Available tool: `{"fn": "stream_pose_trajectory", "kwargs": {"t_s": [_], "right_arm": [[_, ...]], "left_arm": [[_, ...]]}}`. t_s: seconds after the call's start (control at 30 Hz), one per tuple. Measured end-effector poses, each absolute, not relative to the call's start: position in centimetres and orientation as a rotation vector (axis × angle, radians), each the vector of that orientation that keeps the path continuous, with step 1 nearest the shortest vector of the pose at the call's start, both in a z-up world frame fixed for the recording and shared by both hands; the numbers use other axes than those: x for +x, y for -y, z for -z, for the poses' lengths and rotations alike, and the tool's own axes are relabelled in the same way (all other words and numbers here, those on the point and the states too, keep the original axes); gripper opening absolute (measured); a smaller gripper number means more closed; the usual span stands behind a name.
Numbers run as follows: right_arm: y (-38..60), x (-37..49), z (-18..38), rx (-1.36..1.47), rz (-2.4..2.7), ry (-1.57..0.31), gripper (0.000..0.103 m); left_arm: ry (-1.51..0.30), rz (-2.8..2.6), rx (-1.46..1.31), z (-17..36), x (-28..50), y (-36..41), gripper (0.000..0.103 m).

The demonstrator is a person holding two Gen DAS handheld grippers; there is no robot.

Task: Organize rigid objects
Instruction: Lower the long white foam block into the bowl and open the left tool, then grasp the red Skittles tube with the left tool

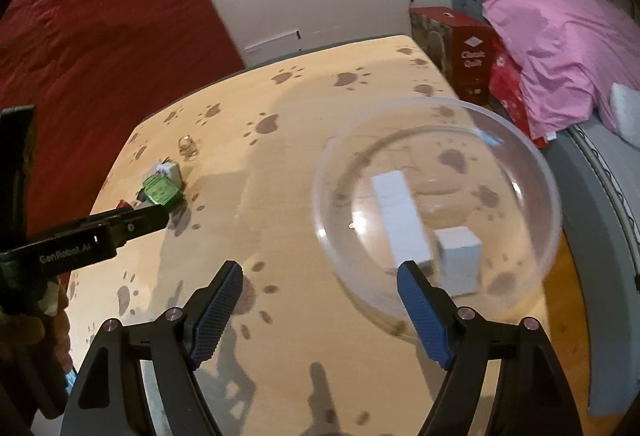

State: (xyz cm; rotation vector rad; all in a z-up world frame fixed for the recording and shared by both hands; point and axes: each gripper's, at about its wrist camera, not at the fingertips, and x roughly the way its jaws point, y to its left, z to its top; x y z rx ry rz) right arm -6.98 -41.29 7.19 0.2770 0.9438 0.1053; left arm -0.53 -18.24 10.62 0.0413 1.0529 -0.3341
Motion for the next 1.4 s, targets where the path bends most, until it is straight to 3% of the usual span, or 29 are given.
{"fn": "stream_pose_trajectory", "kwargs": {"t_s": [0.93,1.4], "right_arm": [[29.8,-4.0,-6.2,0.21,-0.169,-1.04,0.09],[26.6,-3.3,-5.9,0.181,-0.191,-1.072,0.091]], "left_arm": [[-1.097,0.113,-0.076,-7.8,3.8,0.7,0.069],[-1.127,0.085,-0.073,-5.3,6.3,-2.9,0.069]]}}
